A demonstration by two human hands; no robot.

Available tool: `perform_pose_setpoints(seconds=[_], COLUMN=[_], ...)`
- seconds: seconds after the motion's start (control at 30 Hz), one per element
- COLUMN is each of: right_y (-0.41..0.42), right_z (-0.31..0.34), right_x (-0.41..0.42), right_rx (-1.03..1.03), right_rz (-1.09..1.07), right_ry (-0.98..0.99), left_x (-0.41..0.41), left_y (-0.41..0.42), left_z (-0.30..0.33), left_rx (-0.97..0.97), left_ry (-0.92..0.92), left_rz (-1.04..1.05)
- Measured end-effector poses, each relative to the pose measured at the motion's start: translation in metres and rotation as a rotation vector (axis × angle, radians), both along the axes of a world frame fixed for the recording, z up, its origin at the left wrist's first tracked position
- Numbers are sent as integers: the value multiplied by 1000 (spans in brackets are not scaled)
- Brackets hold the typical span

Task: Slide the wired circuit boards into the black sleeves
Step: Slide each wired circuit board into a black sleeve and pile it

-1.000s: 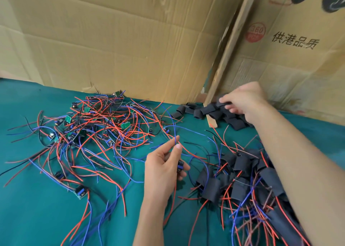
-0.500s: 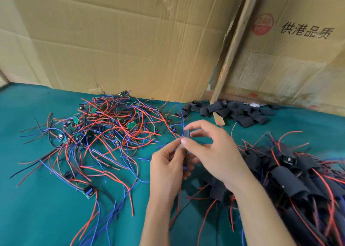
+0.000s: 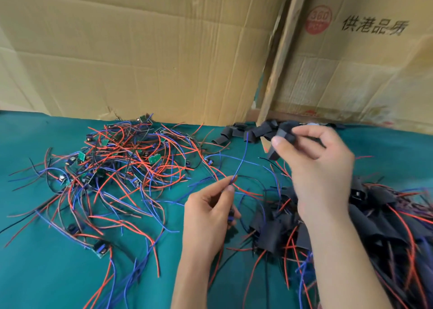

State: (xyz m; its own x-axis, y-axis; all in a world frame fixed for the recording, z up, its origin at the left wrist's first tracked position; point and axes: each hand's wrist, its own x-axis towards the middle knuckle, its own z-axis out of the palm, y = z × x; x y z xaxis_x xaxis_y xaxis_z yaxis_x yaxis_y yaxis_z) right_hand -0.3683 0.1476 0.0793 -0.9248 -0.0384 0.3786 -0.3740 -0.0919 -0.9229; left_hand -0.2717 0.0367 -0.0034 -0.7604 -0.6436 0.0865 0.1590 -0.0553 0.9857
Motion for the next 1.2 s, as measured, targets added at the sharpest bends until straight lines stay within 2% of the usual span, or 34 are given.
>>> perform_pose_setpoints(seconds=[0.1, 0.2, 0.3, 0.4, 0.57, 0.83, 0.97, 1.07, 1.2], right_y=[2, -5, -9, -10, -18, -18, -16, -12, -11], right_z=[6, 4, 0, -5, -21, -25, -26, -25, -23], right_x=[-1, 2, 3, 1, 6, 11, 8, 3, 1], right_rx=[-190, -208, -169, -31, 195, 182, 155, 47, -24], right_rz=[-30, -44, -52, -35, 211, 390, 299, 191, 212], right_ry=[36, 43, 58, 47, -175, -351, -335, -310, -326], left_x=[-1, 0, 1, 1, 2, 6, 8, 10, 10], left_y=[1, 2, 2, 2, 3, 2, 1, -4, -5], left_z=[-2, -4, -3, -2, 2, 9, 12, 10, 9], left_rx=[-64, -99, -115, -113, -89, -94, -19, 76, 84], left_ry=[-14, -27, -34, -28, 20, 43, 56, 89, 91], left_rz=[-9, -17, -20, -10, -1, -1, -14, -38, -34])
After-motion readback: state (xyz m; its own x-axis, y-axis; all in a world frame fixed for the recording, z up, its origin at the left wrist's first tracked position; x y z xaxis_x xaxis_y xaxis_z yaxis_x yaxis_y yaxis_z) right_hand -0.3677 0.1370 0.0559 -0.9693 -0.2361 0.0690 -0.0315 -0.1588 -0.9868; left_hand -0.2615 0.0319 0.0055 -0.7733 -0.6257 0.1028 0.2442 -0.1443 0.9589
